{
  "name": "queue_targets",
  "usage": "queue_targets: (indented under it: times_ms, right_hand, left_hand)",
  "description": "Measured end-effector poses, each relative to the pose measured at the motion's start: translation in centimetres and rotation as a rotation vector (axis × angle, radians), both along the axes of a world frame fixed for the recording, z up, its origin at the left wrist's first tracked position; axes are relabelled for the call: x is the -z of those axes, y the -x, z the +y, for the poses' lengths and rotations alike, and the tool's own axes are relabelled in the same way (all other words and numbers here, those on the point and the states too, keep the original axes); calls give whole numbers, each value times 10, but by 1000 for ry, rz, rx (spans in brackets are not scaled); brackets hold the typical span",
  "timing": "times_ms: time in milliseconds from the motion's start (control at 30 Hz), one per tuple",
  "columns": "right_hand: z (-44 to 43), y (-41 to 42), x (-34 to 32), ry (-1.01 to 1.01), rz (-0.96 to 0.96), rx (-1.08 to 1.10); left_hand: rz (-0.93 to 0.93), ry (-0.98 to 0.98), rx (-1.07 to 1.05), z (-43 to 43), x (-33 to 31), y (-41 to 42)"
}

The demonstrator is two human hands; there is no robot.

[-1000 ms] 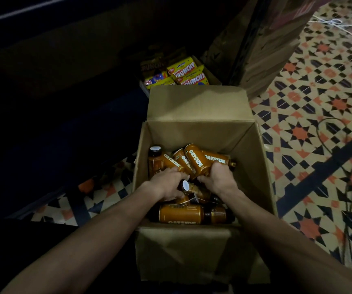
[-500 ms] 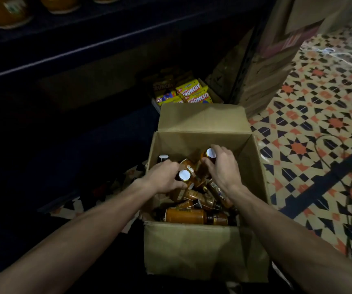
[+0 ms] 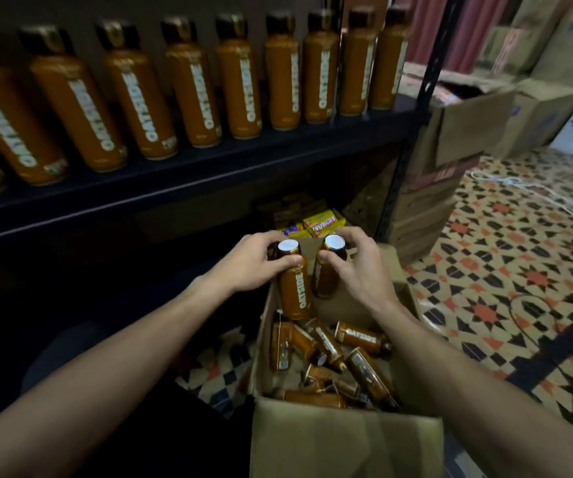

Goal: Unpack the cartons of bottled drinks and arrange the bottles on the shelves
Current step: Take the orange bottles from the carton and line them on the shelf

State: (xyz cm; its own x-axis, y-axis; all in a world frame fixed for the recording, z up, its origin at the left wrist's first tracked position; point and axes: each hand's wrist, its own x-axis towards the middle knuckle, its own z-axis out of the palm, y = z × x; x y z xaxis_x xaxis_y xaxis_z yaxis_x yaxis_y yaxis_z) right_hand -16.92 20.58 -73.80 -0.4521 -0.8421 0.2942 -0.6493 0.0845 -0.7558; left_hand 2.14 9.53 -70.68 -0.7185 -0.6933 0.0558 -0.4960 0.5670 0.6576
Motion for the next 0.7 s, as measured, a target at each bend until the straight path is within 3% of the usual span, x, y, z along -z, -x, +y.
queue_targets:
  times_ms: [367, 700]
  right_hand:
    - [-23, -43, -162, 356, 31, -200]
    - [-55, -100, -273, 453, -18, -392]
  left_hand:
    - [164, 217, -221, 8, -160, -55]
    - [206, 422, -475, 8, -283, -146]
